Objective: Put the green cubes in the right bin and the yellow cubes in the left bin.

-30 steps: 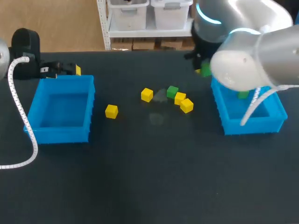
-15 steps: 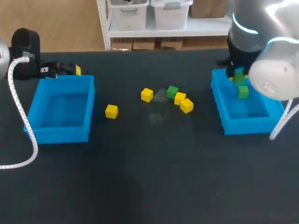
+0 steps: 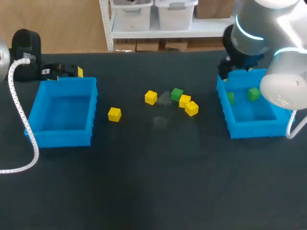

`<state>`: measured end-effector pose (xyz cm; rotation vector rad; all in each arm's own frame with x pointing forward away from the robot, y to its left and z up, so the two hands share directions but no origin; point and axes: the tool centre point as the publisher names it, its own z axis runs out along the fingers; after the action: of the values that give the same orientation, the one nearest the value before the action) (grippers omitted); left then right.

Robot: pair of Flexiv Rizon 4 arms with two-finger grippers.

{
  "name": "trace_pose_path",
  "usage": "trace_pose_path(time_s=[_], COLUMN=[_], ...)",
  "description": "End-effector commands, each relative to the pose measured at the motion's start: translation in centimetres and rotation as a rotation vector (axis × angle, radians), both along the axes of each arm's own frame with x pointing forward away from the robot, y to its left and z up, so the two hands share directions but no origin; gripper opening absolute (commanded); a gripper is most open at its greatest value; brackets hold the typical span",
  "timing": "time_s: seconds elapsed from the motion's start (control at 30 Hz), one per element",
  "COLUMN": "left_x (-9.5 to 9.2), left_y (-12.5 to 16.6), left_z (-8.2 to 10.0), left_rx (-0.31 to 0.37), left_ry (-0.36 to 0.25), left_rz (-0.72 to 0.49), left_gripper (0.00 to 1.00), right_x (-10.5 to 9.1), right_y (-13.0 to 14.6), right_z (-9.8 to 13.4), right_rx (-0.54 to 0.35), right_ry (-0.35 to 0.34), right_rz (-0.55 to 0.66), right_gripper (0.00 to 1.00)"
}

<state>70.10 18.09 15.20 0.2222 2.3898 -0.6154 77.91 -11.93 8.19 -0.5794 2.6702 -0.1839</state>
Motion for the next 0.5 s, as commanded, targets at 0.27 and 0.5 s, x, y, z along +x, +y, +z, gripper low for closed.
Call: trace_pose_path(time_s=[0.27,0.5], left_x=[0.0,0.0], left_y=[0.2,0.2], left_z=[-0.2,-0.2], left_rx=[-0.009,-0.009], left_ry=[-0.007,-0.007], left_rz=[-0.006,-0.006], left_gripper=[1.00,1.00], right_x=[1.7,1.5], right_y=[7.0,10.1], right_z=[0.9,-0.6], right_rx=[-0.055,-0.066], right_ry=[0.035,0.095], right_rz=[0.276,0.411], right_gripper=[1.00,1.00])
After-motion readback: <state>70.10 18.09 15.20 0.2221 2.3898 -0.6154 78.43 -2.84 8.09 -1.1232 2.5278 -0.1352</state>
